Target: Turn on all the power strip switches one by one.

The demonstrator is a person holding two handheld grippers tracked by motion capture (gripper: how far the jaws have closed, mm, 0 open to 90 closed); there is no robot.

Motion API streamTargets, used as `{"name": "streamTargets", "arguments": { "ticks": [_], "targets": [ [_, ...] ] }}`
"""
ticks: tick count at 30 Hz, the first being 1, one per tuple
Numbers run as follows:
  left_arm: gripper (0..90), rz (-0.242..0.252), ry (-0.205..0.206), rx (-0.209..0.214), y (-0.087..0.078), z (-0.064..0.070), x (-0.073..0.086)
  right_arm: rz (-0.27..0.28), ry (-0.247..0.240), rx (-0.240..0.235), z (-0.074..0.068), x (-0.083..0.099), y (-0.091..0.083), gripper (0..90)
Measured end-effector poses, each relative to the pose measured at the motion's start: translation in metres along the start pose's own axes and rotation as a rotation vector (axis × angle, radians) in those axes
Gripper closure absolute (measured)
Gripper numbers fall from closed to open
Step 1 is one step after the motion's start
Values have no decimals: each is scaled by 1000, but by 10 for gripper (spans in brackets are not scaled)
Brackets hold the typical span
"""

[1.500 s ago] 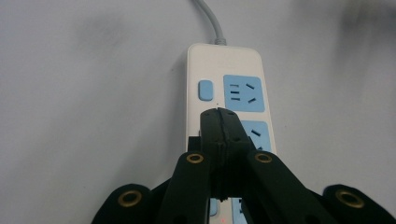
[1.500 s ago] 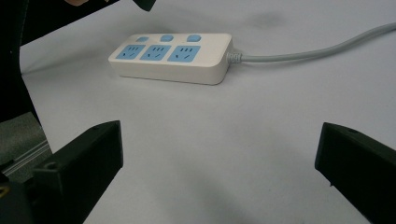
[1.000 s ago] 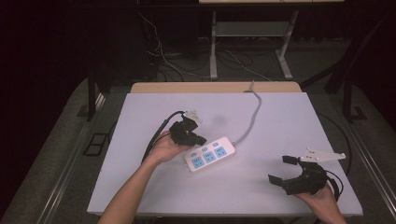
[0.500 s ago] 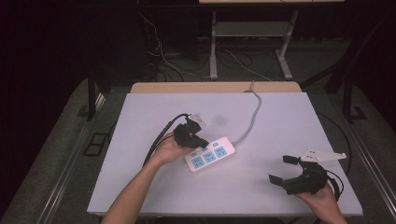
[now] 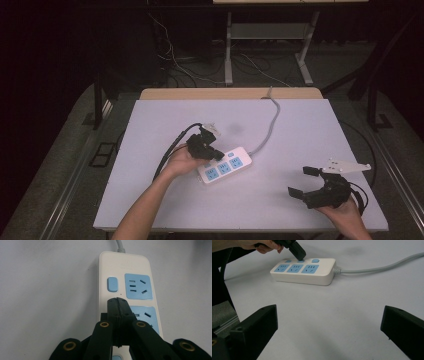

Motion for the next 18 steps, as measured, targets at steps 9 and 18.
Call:
{"name": "streamTargets", "arguments": {
  "ticks": [9,18],
  "targets": [
    [900,6,-10,10,2,-1,1,0,-1,2,0,0,-1,9],
    [900,11,-10,0,4,-1,2,1,0,7,1,1,-1,9]
  ]
}}
Point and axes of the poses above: each handheld gripper's, and its own axes: y roughly forward along the jaws, x roughly out of its underside, z roughly to its right, the point moved 10 cm from there along y, roughly forward along the jaws, and after that the axes turned 12 degrees about -z, right-handed, at the moved point
